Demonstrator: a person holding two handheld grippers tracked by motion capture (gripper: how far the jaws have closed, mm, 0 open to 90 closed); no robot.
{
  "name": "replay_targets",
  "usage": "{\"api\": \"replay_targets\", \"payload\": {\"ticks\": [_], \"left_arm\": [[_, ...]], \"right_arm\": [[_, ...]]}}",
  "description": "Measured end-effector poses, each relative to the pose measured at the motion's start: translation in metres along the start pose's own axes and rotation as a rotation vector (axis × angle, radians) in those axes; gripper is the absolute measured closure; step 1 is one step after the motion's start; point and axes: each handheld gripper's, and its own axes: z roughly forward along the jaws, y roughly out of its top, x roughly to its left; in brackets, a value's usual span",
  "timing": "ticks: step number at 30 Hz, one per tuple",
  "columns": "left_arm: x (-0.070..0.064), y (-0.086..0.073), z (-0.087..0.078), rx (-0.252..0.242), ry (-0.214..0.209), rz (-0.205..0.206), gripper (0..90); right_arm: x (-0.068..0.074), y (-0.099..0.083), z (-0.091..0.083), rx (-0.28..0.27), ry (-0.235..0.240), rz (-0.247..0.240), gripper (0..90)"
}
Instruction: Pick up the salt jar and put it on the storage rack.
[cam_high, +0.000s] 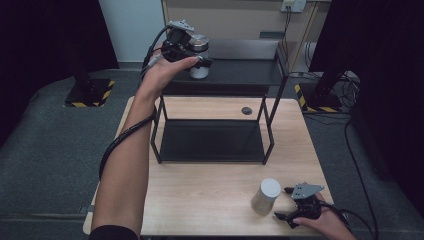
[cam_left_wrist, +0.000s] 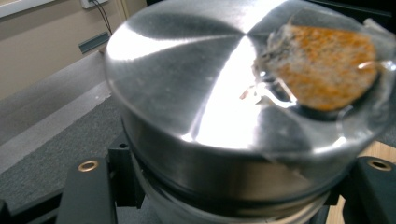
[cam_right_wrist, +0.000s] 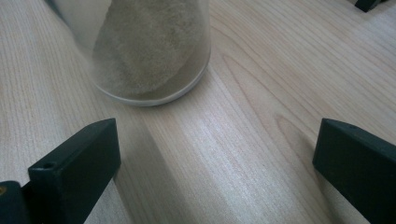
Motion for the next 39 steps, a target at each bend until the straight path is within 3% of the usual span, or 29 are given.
{"api": "replay_targets", "payload": {"ticks": [14, 17, 23, 24, 27, 31, 39], "left_arm": [[-0.003, -0.004, 0.0, -0.018, 0.014, -0.011, 29.3], [-0.002, -0.004, -0.003, -0.037, 0.012, -0.028, 21.3], [-0.01, 0.003, -0.007, -0.003, 0.032, 0.025, 8.6], [-0.013, 0.003, -0.009, -0.004, 0.054, 0.029, 7.1], [-0.01, -0.001, -0.011, -0.018, 0.043, 0.017, 6.4], [-0.013, -0.001, -0.013, -0.015, 0.049, 0.046, 5.9], [-0.016, 0.002, -0.025, -0.027, 0.052, 0.062, 5.7]], "right_arm": [[0.0, 0.0, 0.0, 0.0, 0.001, 0.001, 1.7], [0.0, 0.0, 0.0, 0.001, 0.0, 0.0, 1.7], [0.0, 0.0, 0.0, 0.001, -0.001, -0.001, 1.7], [0.0, 0.0, 0.0, 0.001, -0.001, -0.002, 1.7], [0.001, 0.0, 0.0, 0.001, -0.002, -0.002, 1.7], [0.001, 0.0, 0.0, 0.002, -0.001, -0.002, 1.7], [0.001, 0.0, 0.0, 0.002, -0.002, -0.003, 1.7]]}}
